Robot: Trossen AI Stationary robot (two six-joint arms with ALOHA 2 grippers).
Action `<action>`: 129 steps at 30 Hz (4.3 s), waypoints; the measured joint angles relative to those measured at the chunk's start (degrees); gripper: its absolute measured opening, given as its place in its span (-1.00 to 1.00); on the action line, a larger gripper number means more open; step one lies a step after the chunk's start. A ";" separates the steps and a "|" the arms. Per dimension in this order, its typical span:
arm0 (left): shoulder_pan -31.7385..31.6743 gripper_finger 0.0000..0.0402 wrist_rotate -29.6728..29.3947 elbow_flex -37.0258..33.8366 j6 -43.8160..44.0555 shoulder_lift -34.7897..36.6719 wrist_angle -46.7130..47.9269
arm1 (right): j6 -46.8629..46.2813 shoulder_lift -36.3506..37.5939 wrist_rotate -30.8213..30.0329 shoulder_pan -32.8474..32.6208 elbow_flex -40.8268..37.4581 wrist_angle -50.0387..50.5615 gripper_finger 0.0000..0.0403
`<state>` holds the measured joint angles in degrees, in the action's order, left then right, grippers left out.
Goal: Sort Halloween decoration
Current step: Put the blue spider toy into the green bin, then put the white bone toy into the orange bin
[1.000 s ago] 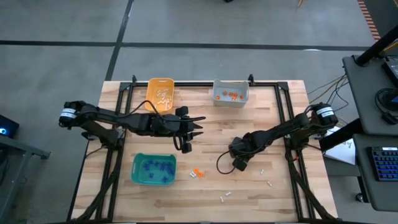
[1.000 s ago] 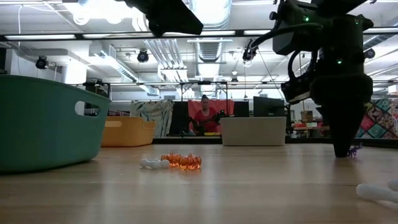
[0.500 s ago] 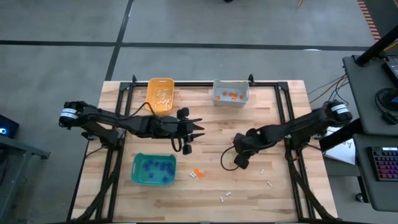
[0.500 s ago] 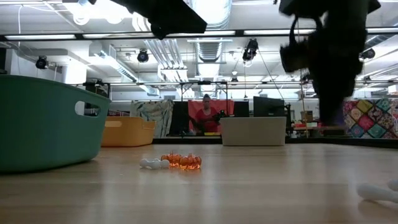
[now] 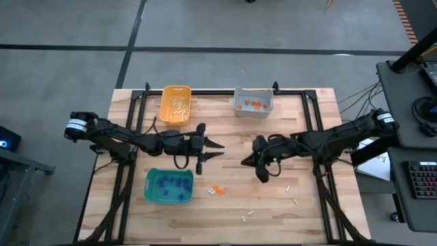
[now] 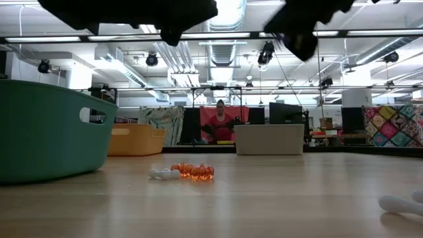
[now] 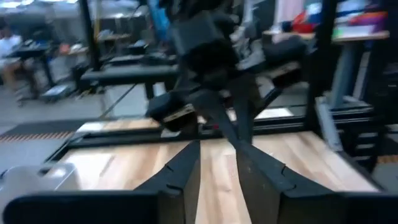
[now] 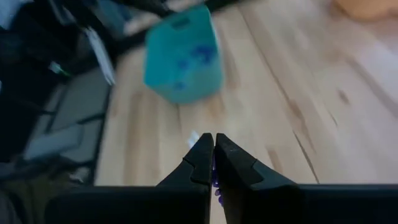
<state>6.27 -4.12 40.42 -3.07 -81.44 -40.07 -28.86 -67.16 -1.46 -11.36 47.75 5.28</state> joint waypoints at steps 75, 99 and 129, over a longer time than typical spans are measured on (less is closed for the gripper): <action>0.02 -1.00 9.11 11.46 12.83 3.10 37.48 | 9.62 3.98 1.32 2.02 4.44 -8.08 -0.22; 15.67 -1.00 20.13 20.86 38.56 -0.92 105.07 | 11.93 3.23 1.32 2.02 4.37 -3.40 -0.25; 17.91 -0.47 6.83 26.60 30.60 -6.52 108.51 | -4.40 3.21 1.46 2.02 4.35 13.47 -0.26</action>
<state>24.18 2.71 67.02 27.53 -87.96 68.44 -33.26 -63.94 0.00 -9.34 52.10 18.76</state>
